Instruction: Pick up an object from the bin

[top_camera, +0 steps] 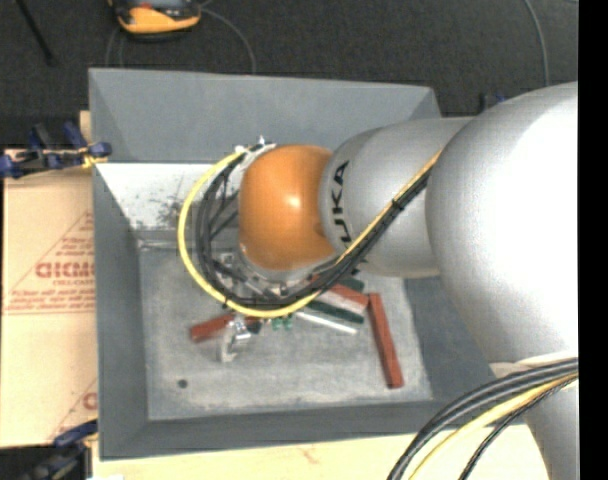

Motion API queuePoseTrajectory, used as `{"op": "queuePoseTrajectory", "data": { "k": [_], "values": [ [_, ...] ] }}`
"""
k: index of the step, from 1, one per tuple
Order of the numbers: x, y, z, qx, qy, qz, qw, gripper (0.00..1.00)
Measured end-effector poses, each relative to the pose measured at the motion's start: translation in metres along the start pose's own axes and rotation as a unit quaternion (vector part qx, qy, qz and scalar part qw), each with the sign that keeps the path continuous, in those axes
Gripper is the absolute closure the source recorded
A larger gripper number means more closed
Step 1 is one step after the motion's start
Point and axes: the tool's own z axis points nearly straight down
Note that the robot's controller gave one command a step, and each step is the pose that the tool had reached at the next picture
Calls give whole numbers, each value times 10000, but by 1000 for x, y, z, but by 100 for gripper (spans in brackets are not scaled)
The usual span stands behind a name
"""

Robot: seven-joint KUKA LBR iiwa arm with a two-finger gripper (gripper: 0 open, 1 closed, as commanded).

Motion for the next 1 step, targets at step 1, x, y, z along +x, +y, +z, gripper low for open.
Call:
{"op": "queuePoseTrajectory", "data": {
  "k": [1],
  "values": [
    [-14, -24, 14, -4, -13, -1021, 9948, 0]
  ]
}}
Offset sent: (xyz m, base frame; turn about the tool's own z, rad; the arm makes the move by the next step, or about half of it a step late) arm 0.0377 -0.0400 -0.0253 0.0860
